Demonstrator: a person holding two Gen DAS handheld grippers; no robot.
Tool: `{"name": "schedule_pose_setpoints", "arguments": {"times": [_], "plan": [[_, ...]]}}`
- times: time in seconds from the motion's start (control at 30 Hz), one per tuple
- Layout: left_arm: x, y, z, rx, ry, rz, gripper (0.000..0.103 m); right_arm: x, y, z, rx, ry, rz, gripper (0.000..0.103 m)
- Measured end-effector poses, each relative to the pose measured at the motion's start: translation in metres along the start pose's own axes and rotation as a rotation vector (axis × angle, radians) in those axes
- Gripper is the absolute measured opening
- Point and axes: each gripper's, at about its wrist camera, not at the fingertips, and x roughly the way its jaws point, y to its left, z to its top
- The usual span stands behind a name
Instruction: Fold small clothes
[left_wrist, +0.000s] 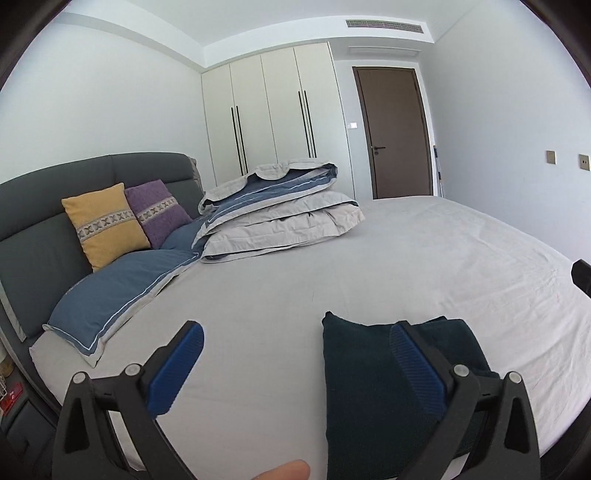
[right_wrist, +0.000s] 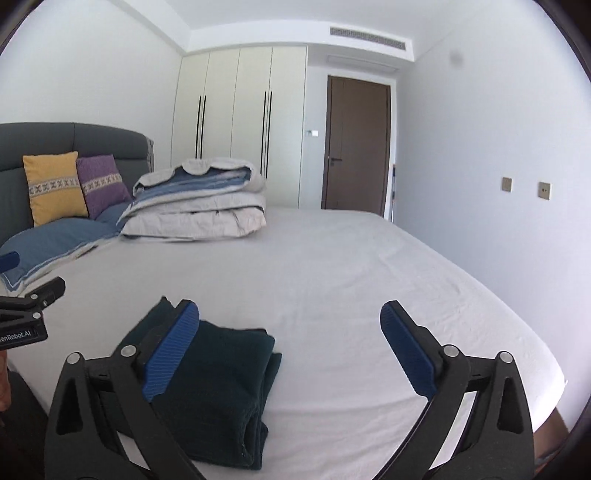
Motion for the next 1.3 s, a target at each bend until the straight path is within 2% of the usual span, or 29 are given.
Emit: {"name": "schedule_pose_setpoints", "arguments": {"times": [0.13, 0.23, 0.4, 0.53, 0.7, 0.8, 1.3], "plan": [[0.01, 0.008, 0.002, -0.046, 0.091, -0.027, 0.103, -0.011, -0.006, 0.02, 0.068, 0.049, 0.086, 0.102], [0.023, 0.01, -0.01, -0.081, 0.192, -0.066, 0.103, -0.011, -0.008, 0.02, 0.094, 0.11, 0.098, 0.102], [0.042, 0.006, -0.037, -0.108, 0.334, -0.103, 0.103, 0.008, -0.005, -0.006, 0.107, 0.313, 0.053, 0.102], [0.051, -0.005, -0.054, -0.084, 0.397, -0.11, 0.103, 0.021, -0.002, -0.033, 0.118, 0.433, 0.006, 0.102], [0.054, -0.014, -0.07, -0.081, 0.442, -0.139, 0.103, 0.036, 0.007, -0.064, 0.063, 0.514, -0.065, 0.102], [0.054, -0.019, -0.075, -0.07, 0.455, -0.142, 0.103, 0.043, 0.01, -0.075, 0.066, 0.548, -0.058, 0.102], [0.059, -0.014, -0.08, -0.077, 0.473, -0.127, 0.103, 0.056, 0.01, -0.091, 0.065, 0.594, -0.044, 0.102]]}}
